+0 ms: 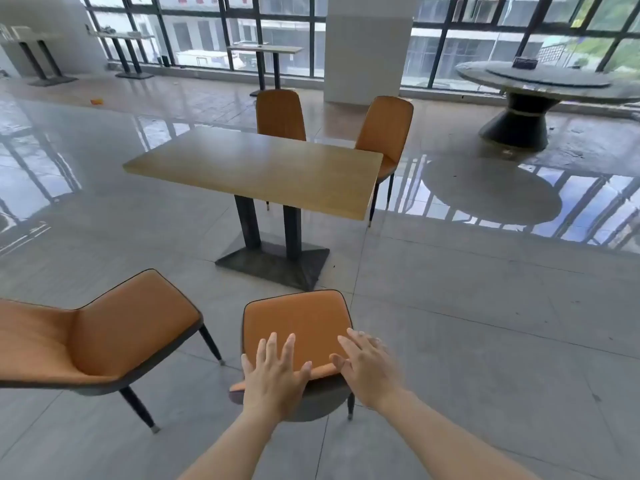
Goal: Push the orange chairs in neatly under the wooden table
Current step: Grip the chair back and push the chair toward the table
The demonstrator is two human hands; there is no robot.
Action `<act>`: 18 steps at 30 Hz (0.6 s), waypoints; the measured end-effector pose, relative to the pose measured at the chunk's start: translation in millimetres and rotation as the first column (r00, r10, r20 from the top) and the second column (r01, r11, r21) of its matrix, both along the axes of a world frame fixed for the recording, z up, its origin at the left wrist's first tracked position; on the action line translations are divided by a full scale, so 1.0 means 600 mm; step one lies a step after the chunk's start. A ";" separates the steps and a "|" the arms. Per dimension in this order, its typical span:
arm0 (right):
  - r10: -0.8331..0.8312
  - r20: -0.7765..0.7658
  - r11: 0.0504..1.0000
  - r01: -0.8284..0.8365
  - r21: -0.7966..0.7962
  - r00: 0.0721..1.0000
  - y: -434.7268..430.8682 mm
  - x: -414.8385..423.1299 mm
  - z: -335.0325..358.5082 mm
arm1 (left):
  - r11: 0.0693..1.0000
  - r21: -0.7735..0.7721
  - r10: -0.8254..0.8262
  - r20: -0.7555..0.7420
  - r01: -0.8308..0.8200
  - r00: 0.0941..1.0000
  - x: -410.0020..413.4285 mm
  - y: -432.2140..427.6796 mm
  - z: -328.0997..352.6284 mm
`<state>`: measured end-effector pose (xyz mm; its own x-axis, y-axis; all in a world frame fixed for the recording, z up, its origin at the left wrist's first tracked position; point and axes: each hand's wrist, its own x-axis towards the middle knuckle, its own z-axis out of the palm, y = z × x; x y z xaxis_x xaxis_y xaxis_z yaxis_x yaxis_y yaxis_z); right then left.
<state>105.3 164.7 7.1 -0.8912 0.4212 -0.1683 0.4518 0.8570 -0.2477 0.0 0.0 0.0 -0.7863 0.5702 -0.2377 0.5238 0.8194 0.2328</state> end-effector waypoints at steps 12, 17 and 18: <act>0.103 -0.290 0.957 -0.015 0.291 0.951 0.016 -0.019 -0.082 | 0.978 0.199 0.003 -0.300 0.060 0.954 -0.005 -0.001 -0.068; 0.112 -0.355 0.952 0.003 0.306 0.928 0.027 -0.037 -0.102 | 0.973 0.224 0.013 -0.321 0.062 0.947 -0.023 0.007 -0.071; 0.114 -0.364 0.951 0.005 0.309 0.924 0.029 -0.042 -0.104 | 0.973 0.223 0.011 -0.324 0.065 0.946 -0.029 0.008 -0.073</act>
<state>80.2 182.0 -55.3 -0.8860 0.3476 0.3069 0.3274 0.9376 -0.1169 -17.4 4.9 -44.1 -0.7823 0.6010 0.1634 0.6227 0.7489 0.2268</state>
